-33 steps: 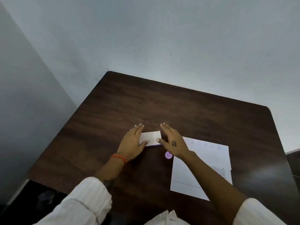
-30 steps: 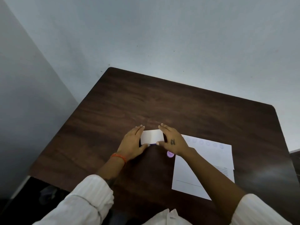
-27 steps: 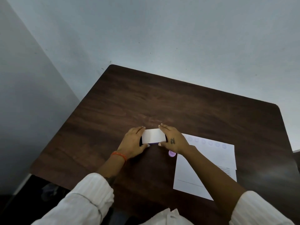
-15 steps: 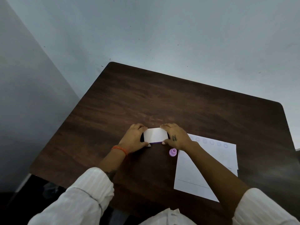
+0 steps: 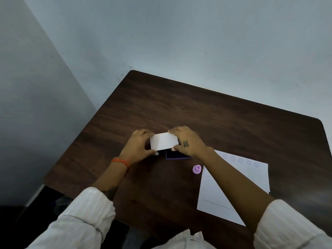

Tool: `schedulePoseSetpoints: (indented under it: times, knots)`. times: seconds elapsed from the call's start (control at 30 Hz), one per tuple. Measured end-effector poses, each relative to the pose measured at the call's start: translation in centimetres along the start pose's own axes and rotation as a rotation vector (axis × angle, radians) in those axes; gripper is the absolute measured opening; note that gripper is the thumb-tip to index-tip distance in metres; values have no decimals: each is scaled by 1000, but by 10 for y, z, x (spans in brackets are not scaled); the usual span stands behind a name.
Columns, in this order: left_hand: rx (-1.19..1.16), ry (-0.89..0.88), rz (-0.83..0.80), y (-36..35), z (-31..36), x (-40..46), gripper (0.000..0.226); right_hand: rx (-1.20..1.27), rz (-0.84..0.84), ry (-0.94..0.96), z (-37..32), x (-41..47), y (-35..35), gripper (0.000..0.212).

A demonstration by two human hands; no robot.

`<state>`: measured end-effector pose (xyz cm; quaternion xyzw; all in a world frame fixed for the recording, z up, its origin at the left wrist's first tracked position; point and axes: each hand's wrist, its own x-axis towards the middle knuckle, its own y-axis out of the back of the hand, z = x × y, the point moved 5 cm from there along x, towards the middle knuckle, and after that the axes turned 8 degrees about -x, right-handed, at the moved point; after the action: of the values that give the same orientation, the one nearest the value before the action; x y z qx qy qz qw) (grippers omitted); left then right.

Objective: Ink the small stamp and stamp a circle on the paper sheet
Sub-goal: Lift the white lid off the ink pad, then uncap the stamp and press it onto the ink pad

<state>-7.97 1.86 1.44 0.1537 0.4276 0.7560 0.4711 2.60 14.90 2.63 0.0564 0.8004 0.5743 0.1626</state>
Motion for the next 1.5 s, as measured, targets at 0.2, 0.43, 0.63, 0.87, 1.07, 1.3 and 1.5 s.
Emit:
schedulePoseSetpoints:
  times: [0.2,0.43,0.63,0.87,1.07,1.3,1.5]
  knots:
    - [30,78,23,6,-36,-26,78,-22,-36,84,-32,13,-24,71]
    - [36,141,-35,-5,-58,-35,79,-78,-81,90,-41,18,-53,73]
    - [37,137,-38,-5,-59,-32,82,-46,-105,83,-37,18,-60,74]
    - [-42,15,73,-7,-10,-26,80,356,95,-94,-6,-6,-25,64]
    - [-251,-134,45,-40,57,-25,70,529,325,-307,37,-61,6,45]
    - [-336,-82,-80,-98,84,-31,54,484,331,-368,50,-113,-33,33]
    - [-320,-28,-69,-120,88,-28,33,454,276,-334,45,-112,-60,82]
